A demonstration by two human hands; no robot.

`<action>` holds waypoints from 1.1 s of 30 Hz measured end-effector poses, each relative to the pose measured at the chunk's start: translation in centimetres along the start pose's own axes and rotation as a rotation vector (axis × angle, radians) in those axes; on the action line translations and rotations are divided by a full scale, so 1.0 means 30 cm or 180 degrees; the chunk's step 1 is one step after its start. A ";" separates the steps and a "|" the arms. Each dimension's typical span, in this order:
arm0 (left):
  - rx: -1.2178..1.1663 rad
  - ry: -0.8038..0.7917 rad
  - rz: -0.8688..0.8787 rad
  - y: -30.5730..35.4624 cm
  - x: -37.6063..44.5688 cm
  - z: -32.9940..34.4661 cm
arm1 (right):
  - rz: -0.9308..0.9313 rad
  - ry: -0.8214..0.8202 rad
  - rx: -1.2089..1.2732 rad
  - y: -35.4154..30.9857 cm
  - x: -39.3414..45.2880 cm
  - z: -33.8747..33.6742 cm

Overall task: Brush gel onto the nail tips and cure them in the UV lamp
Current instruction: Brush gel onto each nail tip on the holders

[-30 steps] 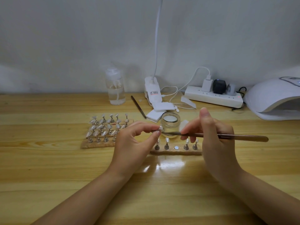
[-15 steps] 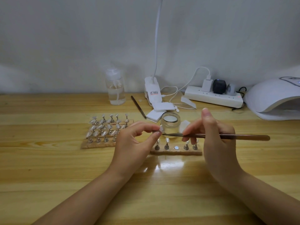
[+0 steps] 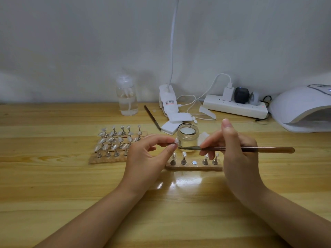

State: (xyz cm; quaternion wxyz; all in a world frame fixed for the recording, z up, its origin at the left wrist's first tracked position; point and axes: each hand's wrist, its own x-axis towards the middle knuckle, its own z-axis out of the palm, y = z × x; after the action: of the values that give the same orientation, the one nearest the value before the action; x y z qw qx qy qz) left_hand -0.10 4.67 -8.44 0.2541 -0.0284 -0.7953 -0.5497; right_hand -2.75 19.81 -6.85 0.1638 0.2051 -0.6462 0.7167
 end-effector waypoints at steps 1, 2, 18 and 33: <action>-0.0003 0.0005 -0.0006 0.001 0.001 0.001 | -0.0016 0.0014 -0.0002 0.002 0.001 -0.001; -0.0004 0.0008 -0.0012 0.002 0.001 0.002 | -0.0030 0.0038 -0.0021 0.003 0.002 -0.002; -0.0009 0.0014 0.0052 -0.005 0.004 0.002 | -0.0008 0.0012 -0.0080 0.005 0.000 -0.002; -0.0002 0.0029 -0.0063 0.012 0.000 0.001 | -0.0225 -0.0065 -0.0266 0.005 0.002 -0.002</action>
State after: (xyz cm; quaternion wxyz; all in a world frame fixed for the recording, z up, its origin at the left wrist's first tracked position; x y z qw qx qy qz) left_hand 0.01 4.85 -8.13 0.2523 -0.0180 -0.7941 -0.5526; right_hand -2.88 19.86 -6.95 0.1907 0.2281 -0.6695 0.6807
